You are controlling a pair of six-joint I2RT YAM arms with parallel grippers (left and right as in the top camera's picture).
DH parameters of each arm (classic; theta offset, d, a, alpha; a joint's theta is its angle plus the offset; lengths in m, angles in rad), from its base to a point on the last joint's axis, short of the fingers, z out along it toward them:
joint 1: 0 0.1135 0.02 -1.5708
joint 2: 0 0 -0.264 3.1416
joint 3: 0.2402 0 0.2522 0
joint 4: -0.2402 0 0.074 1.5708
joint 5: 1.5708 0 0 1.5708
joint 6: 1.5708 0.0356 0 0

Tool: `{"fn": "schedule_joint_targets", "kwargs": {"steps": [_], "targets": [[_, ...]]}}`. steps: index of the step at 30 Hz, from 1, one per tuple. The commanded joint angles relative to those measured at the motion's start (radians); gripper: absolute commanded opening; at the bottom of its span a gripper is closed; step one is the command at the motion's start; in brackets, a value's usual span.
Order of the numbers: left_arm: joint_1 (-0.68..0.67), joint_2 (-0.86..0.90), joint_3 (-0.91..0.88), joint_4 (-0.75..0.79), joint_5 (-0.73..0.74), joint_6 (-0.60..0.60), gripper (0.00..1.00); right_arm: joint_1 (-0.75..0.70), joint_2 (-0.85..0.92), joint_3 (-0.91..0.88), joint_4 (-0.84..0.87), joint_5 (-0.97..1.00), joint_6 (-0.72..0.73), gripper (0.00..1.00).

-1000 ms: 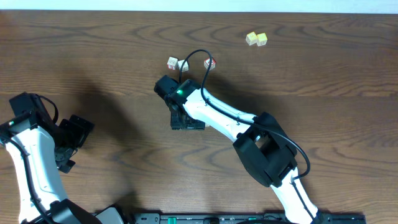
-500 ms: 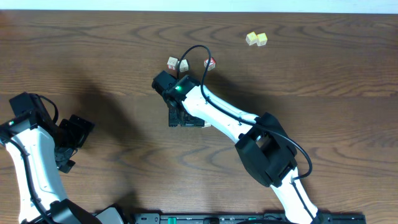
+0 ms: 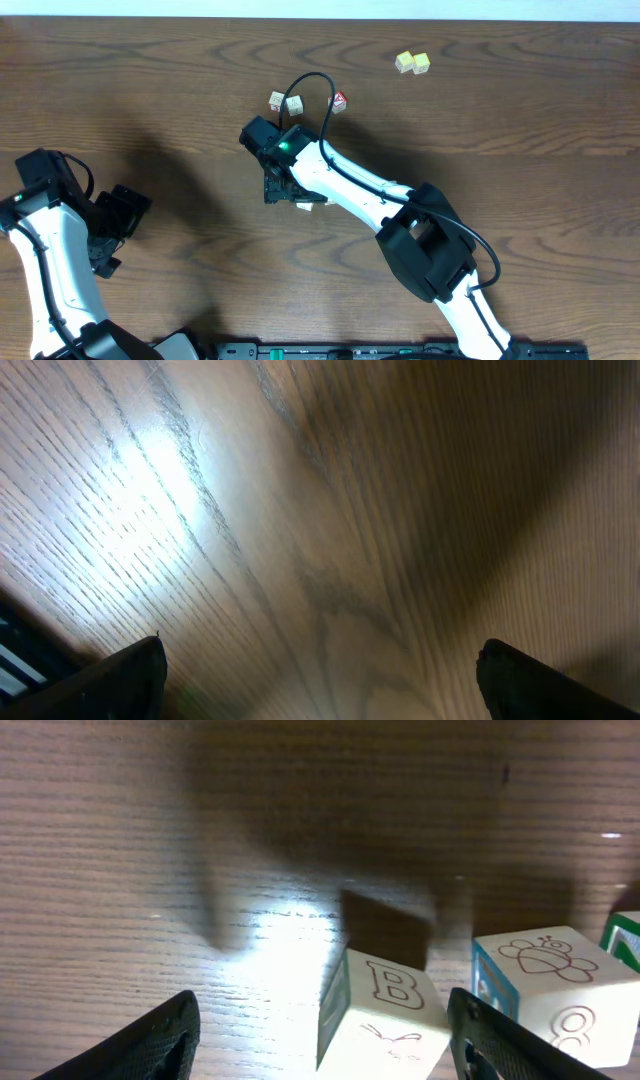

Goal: Lift 5 blocks
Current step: 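Lower the 'B' block beside the bee block and open the right gripper, then move the left and right grippers to opposite ends of the block row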

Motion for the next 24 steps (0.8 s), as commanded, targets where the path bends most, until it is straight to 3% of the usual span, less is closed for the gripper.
{"fn": "schedule_joint_targets", "kwargs": {"steps": [1, 4, 10, 11, 12, 14, 17, 18, 20, 21, 22, 24], "targets": [[0.005, -0.005, 0.011, -0.006, -0.011, 0.006, 0.99, -0.002, -0.004, 0.037, -0.024, 0.023, -0.035, 0.79], [0.004, -0.005, 0.011, -0.006, 0.024, 0.018, 0.99, -0.018, -0.02, 0.097, -0.067, 0.024, -0.065, 0.8], [-0.028, -0.005, 0.011, 0.029, 0.264, 0.249, 0.99, -0.098, -0.085, 0.253, -0.199, 0.023, -0.149, 0.81], [-0.041, -0.005, 0.011, 0.033, 0.29, 0.274, 0.98, -0.122, -0.101, 0.277, -0.227, 0.023, -0.166, 0.86], [-0.058, -0.005, 0.011, 0.037, 0.311, 0.293, 0.93, -0.148, -0.12, 0.294, -0.253, 0.023, -0.182, 0.99], [-0.105, -0.003, 0.011, 0.045, 0.338, 0.322, 0.78, -0.206, -0.162, 0.308, -0.288, 0.016, -0.231, 0.99], [-0.192, 0.005, 0.01, 0.063, 0.338, 0.322, 0.63, -0.3, -0.21, 0.308, -0.341, -0.014, -0.359, 0.99], [-0.225, 0.011, 0.01, 0.072, 0.337, 0.322, 0.57, -0.335, -0.219, 0.308, -0.37, -0.02, -0.392, 0.94], [-0.304, 0.028, 0.011, 0.097, 0.337, 0.321, 0.42, -0.402, -0.229, 0.308, -0.434, -0.022, -0.416, 0.32], [-0.345, 0.04, 0.01, 0.11, 0.337, 0.32, 0.35, -0.441, -0.229, 0.308, -0.472, -0.022, -0.417, 0.15], [-0.381, 0.052, 0.01, 0.123, 0.336, 0.317, 0.28, -0.474, -0.229, 0.307, -0.5, -0.024, -0.425, 0.08], [-0.459, 0.085, 0.011, 0.158, 0.336, 0.308, 0.13, -0.54, -0.228, 0.293, -0.539, -0.042, -0.462, 0.01]]}}
